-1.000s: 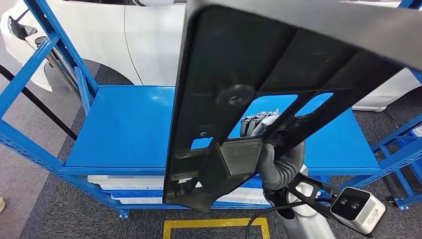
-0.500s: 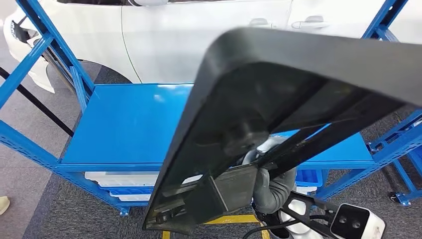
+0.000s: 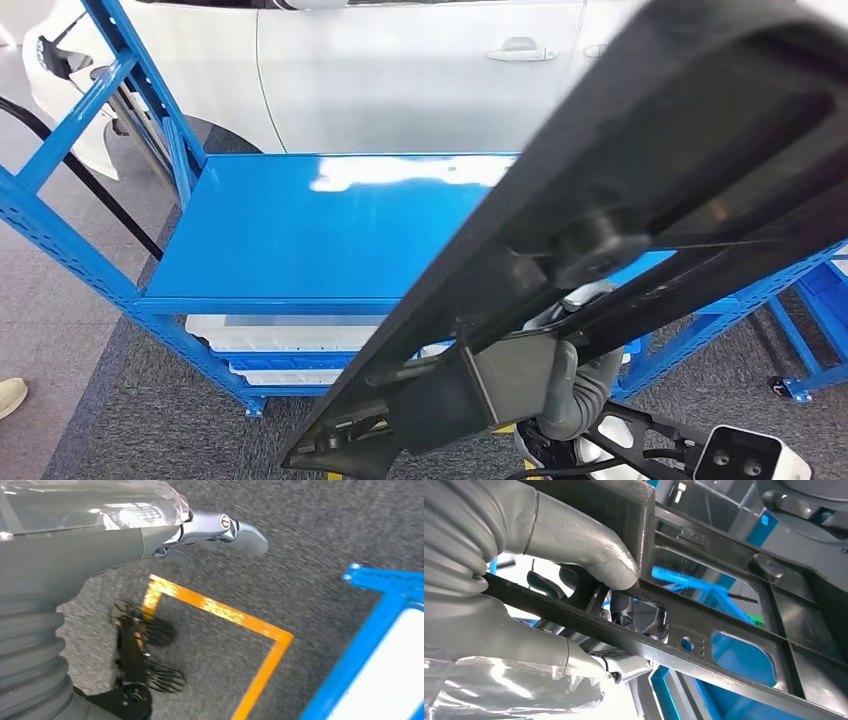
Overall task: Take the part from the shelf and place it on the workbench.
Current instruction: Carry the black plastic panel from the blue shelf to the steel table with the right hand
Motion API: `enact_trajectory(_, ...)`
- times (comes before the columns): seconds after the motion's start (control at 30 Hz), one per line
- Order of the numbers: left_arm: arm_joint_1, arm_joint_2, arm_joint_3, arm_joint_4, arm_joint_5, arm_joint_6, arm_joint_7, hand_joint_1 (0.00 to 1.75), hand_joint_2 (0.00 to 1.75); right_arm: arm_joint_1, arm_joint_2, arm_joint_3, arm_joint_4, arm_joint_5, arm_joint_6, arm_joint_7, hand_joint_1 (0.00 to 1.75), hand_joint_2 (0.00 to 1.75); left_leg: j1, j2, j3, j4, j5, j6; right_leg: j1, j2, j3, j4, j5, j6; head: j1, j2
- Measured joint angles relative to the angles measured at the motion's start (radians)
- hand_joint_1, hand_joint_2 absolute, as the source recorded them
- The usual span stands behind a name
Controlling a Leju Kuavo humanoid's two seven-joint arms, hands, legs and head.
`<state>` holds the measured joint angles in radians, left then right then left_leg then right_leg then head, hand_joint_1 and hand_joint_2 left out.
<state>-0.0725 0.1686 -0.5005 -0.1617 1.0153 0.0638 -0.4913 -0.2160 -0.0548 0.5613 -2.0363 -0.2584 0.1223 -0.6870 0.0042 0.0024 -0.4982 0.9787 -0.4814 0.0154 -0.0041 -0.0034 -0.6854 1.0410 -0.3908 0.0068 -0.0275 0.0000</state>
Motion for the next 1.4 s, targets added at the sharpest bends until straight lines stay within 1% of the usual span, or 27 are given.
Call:
enact_trajectory(0.1, -0.002, 0.001, -0.009, 0.0, -0.001, 0.002, 0.008, 0.0, 1.75, -0.007, -0.031, 0.002, 0.007, -0.04, 0.031, 0.0, 1.75, 1.75, 0.002, 0.005, -0.038, -0.001, 0.035, 0.008, -0.005, 0.002, -0.054, 0.168, -0.144, 0.013, 0.0, 0.0)
enact_trajectory(0.13, -0.002, 0.001, -0.012, 0.0, -0.001, 0.002, 0.009, 0.0, 1.75, -0.009, -0.039, 0.004, 0.012, -0.051, 0.042, 0.0, 1.75, 1.75, 0.002, 0.005, -0.053, 0.0, 0.045, 0.007, -0.007, 0.002, -0.062, 0.223, -0.168, 0.017, 0.0, 0.0)
enact_trajectory(0.17, -0.001, 0.001, -0.015, 0.0, -0.001, 0.003, 0.009, 0.0, 1.75, -0.01, -0.046, 0.005, 0.017, -0.059, 0.052, 0.0, 1.75, 1.75, 0.003, 0.005, -0.069, 0.003, 0.054, 0.006, -0.01, 0.002, -0.055, 0.25, -0.169, 0.02, 0.0, 0.0)
enact_trajectory(0.23, 0.0, 0.0, -0.019, 0.0, 0.0, 0.005, 0.01, 0.0, 1.75, -0.012, -0.057, 0.006, 0.028, -0.065, 0.071, 0.0, 1.75, 1.75, 0.005, 0.005, -0.098, 0.013, 0.069, -0.001, -0.014, 0.001, 0.016, 0.197, -0.13, 0.024, 0.0, 0.0)
enact_trajectory(0.3, 0.001, 0.001, -0.02, 0.0, 0.0, 0.006, 0.008, 0.0, 1.75, -0.018, -0.063, 0.007, 0.037, -0.064, 0.086, 0.0, 1.75, 1.75, 0.006, 0.004, -0.123, 0.029, 0.079, -0.01, -0.016, 0.003, 0.121, 0.064, -0.115, 0.02, 0.0, 0.0)
enact_trajectory(0.33, 0.001, 0.001, -0.021, 0.0, -0.001, 0.005, 0.006, 0.0, 1.75, -0.021, -0.067, 0.008, 0.041, -0.063, 0.091, 0.0, 1.75, 1.75, 0.005, 0.003, -0.129, 0.035, 0.083, -0.015, -0.014, 0.004, 0.152, 0.017, -0.119, 0.015, 0.0, 0.0)
enact_trajectory(0.37, 0.001, 0.001, -0.022, 0.0, -0.002, 0.004, 0.003, 0.0, 1.75, -0.024, -0.072, 0.008, 0.045, -0.063, 0.096, 0.0, 1.75, 1.75, 0.004, 0.003, -0.134, 0.039, 0.088, -0.022, -0.012, 0.006, 0.167, -0.008, -0.125, 0.007, -0.001, 0.0)
enact_trajectory(0.43, 0.003, 0.002, -0.026, 0.0, -0.005, -0.001, -0.004, 0.0, 1.75, -0.025, -0.085, 0.005, 0.056, -0.062, 0.116, 0.0, 1.75, 1.75, 0.005, 0.001, -0.138, 0.038, 0.101, -0.036, -0.009, 0.006, 0.159, -0.015, -0.117, -0.011, -0.001, 0.0)
enact_trajectory(0.47, 0.004, 0.002, -0.028, 0.0, -0.006, -0.005, -0.008, 0.0, 1.75, -0.025, -0.09, 0.0, 0.061, -0.061, 0.131, 0.0, 1.75, 1.75, 0.008, 0.001, -0.143, 0.042, 0.095, -0.042, -0.01, 0.005, 0.153, -0.018, -0.109, -0.02, -0.001, 0.0)
enact_trajectory(0.53, 0.007, 0.003, -0.032, 0.0, -0.009, -0.011, -0.012, 0.0, 1.75, -0.024, -0.095, -0.01, 0.069, -0.059, 0.155, 0.0, 1.75, 1.75, 0.012, 0.0, -0.164, 0.095, 0.034, -0.052, -0.011, 0.001, 0.135, -0.023, -0.088, -0.036, -0.001, 0.0)
enact_trajectory(0.6, 0.006, 0.003, -0.036, 0.0, -0.01, -0.014, -0.013, 0.0, 1.75, -0.022, -0.098, -0.015, 0.075, -0.057, 0.165, 0.0, 1.75, 1.75, 0.014, 0.0, -0.199, 0.215, -0.063, -0.06, -0.009, 0.001, 0.11, -0.022, -0.067, -0.042, -0.001, 0.0)
enact_trajectory(0.63, 0.006, 0.003, -0.038, 0.0, -0.01, -0.014, -0.013, 0.0, 1.75, -0.02, -0.1, -0.017, 0.078, -0.056, 0.166, 0.0, 1.75, 1.75, 0.014, 0.0, -0.209, 0.275, -0.092, -0.062, -0.007, 0.001, 0.095, -0.021, -0.057, -0.043, -0.001, 0.0)
enact_trajectory(0.67, 0.006, 0.003, -0.04, 0.0, -0.01, -0.015, -0.014, 0.0, 1.75, -0.018, -0.101, -0.019, 0.081, -0.052, 0.167, 0.0, 1.75, 1.75, 0.014, 0.0, -0.208, 0.312, -0.1, -0.062, -0.005, 0.001, 0.081, -0.02, -0.046, -0.043, -0.001, 0.0)
enact_trajectory(0.7, 0.006, 0.003, -0.041, 0.0, -0.009, -0.015, -0.014, 0.0, 1.75, -0.017, -0.102, -0.022, 0.084, -0.048, 0.166, 0.0, 1.75, 1.75, 0.014, 0.0, -0.191, 0.315, -0.088, -0.061, -0.003, 0.001, 0.066, -0.019, -0.036, -0.042, -0.001, 0.0)
enact_trajectory(0.73, 0.005, 0.004, -0.042, 0.0, -0.009, -0.016, -0.015, 0.0, 1.75, -0.016, -0.102, -0.026, 0.087, -0.043, 0.162, 0.0, 1.75, 1.75, 0.013, 0.0, -0.154, 0.282, -0.063, -0.057, -0.001, 0.001, 0.053, -0.018, -0.026, -0.041, -0.001, 0.0)
enact_trajectory(0.8, 0.002, 0.008, -0.043, 0.0, -0.008, -0.019, -0.018, 0.0, 1.75, -0.016, -0.102, -0.033, 0.09, -0.03, 0.145, 0.0, 1.75, 1.75, 0.008, 0.0, -0.045, 0.143, -0.034, -0.042, 0.002, 0.001, 0.034, -0.017, -0.008, -0.037, -0.001, 0.0)
enact_trajectory(0.87, -0.002, 0.014, -0.044, 0.0, -0.008, -0.021, -0.02, 0.0, 1.75, -0.015, -0.101, -0.042, 0.09, -0.019, 0.125, 0.0, 1.75, 1.75, 0.0, 0.0, 0.03, 0.032, -0.043, -0.03, 0.003, -0.001, 0.027, -0.018, 0.01, -0.028, -0.001, 0.0)
enact_trajectory(0.97, -0.002, 0.019, -0.046, 0.0, -0.007, -0.024, -0.022, 0.0, 1.75, -0.013, -0.101, -0.054, 0.09, -0.014, 0.117, 0.0, 1.75, 1.75, -0.006, 0.003, 0.03, -0.004, -0.028, -0.014, -0.001, -0.002, 0.023, -0.025, 0.029, -0.008, -0.001, 0.0)
enact_trajectory(1.03, -0.001, 0.019, -0.047, 0.0, -0.007, -0.027, -0.023, 0.0, 1.75, -0.011, -0.101, -0.057, 0.09, -0.013, 0.117, 0.0, 1.75, 1.75, -0.001, 0.008, 0.014, -0.014, -0.001, 0.0, -0.001, 0.001, 0.006, 0.014, -0.022, 0.002, -0.001, 0.0)
enact_trajectory(1.1, -0.001, 0.018, -0.048, 0.0, -0.008, -0.031, -0.024, 0.0, 1.75, -0.009, -0.101, -0.058, 0.091, -0.012, 0.115, 0.0, 1.75, 1.75, 0.0, 0.01, -0.012, -0.015, 0.024, 0.008, -0.005, 0.003, -0.026, 0.127, -0.125, 0.009, -0.001, 0.0)
enact_trajectory(1.13, -0.001, 0.018, -0.049, 0.0, -0.009, -0.032, -0.024, 0.0, 1.75, -0.008, -0.101, -0.059, 0.091, -0.012, 0.114, 0.0, 1.75, 1.75, 0.0, 0.01, -0.028, -0.014, 0.035, 0.008, -0.007, 0.003, -0.039, 0.192, -0.16, 0.012, -0.001, 0.0)
enact_trajectory(1.17, -0.001, 0.018, -0.05, 0.0, -0.01, -0.032, -0.024, 0.0, 1.75, -0.007, -0.101, -0.06, 0.091, -0.012, 0.114, 0.0, 1.75, 1.75, 0.0, 0.01, -0.044, -0.011, 0.046, 0.006, -0.009, 0.003, -0.044, 0.24, -0.173, 0.015, -0.001, 0.0)
enact_trajectory(1.2, 0.0, 0.018, -0.051, 0.0, -0.01, -0.033, -0.024, 0.0, 1.75, -0.007, -0.101, -0.061, 0.091, -0.012, 0.114, 0.0, 1.75, 1.75, 0.0, 0.01, -0.06, -0.008, 0.056, 0.004, -0.011, 0.003, -0.032, 0.257, -0.163, 0.018, -0.001, 0.0)
enact_trajectory(1.23, 0.0, 0.018, -0.053, 0.0, -0.01, -0.033, -0.024, 0.0, 1.75, -0.007, -0.101, -0.061, 0.091, -0.012, 0.114, 0.0, 1.75, 1.75, 0.001, 0.01, -0.076, -0.003, 0.064, 0.001, -0.013, 0.002, -0.002, 0.236, -0.138, 0.02, -0.001, 0.0)
enact_trajectory(1.3, 0.0, 0.018, -0.054, 0.0, -0.01, -0.033, -0.024, 0.0, 1.75, -0.007, -0.101, -0.062, 0.091, -0.012, 0.114, 0.0, 1.75, 1.75, 0.002, 0.01, -0.102, 0.014, 0.075, -0.007, -0.016, 0.002, 0.1, 0.108, -0.107, 0.019, -0.001, 0.0)
enact_trajectory(1.37, 0.0, 0.018, -0.055, 0.0, -0.01, -0.033, -0.025, 0.0, 1.75, -0.008, -0.101, -0.062, 0.091, -0.012, 0.114, 0.0, 1.75, 1.75, 0.0, 0.009, -0.119, 0.029, 0.083, -0.018, -0.013, 0.003, 0.172, 0.001, -0.119, 0.01, -0.001, 0.0)
enact_trajectory(1.4, 0.001, 0.018, -0.056, 0.0, -0.01, -0.033, -0.025, 0.0, 1.75, -0.008, -0.101, -0.063, 0.091, -0.012, 0.114, 0.0, 1.75, 1.75, 0.0, 0.009, -0.124, 0.032, 0.089, -0.025, -0.01, 0.004, 0.181, -0.019, -0.127, 0.003, -0.001, 0.0)
